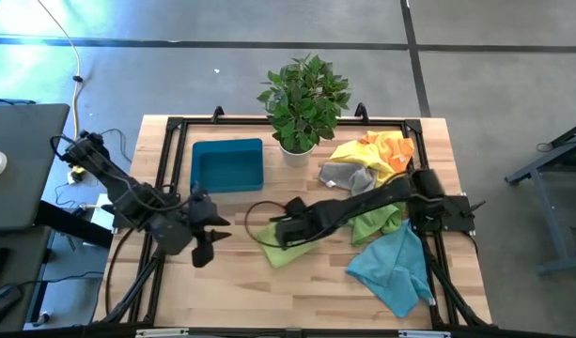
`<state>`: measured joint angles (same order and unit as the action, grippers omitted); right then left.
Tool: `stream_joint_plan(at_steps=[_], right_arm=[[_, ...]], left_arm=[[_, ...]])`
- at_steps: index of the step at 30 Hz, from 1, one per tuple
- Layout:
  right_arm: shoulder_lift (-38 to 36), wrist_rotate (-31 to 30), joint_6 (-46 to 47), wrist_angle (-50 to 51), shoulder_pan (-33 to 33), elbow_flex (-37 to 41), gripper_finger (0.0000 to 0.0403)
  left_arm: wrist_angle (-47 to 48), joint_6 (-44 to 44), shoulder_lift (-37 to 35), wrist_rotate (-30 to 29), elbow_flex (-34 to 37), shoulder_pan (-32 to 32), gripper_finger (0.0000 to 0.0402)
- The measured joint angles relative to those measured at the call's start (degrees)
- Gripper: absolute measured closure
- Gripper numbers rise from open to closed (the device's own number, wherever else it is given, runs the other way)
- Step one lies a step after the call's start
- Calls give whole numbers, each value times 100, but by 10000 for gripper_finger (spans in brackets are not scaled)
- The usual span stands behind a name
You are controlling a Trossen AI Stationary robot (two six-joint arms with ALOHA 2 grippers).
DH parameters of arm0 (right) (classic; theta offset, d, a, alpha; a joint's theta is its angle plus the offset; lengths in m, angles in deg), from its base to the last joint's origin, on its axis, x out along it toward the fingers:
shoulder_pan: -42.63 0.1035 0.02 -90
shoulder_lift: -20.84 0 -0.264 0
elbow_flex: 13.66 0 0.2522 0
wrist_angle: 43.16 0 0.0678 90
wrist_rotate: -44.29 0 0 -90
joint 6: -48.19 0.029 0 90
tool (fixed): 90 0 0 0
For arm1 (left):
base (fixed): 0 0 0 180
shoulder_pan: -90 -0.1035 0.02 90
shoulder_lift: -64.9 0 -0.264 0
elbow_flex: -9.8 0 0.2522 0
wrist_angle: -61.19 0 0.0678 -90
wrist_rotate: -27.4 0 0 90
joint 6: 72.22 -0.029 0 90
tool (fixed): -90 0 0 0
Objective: Fold microfiber towels
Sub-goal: Fold the light green towel
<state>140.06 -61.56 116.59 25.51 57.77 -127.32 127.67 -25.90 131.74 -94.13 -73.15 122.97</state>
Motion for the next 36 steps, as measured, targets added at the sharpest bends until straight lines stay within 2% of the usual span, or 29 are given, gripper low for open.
stream_joint_plan(at_steps=[6, 10, 21, 26, 29, 36], right_arm=[[871, 184, -185, 85, 31, -1203, 403], [1239, 357, -272, 161, 51, -1672, 403], [1408, 541, -283, -12, 283, -1853, 403], [1476, 291, -306, -43, 329, -1847, 399], [1562, 271, -331, -223, 330, -1840, 373], [1579, 345, -676, -584, 341, -1848, 263]], left_arm=[[128, -2, -218, -252, 11, 239, 275], [121, 46, -287, -406, 8, 342, 275], [151, 12, -324, -531, 9, 433, 275], [150, -2, -324, -629, 9, 433, 275], [152, -2, -323, -664, 9, 433, 275], [150, 4, -322, -664, 9, 433, 275]])
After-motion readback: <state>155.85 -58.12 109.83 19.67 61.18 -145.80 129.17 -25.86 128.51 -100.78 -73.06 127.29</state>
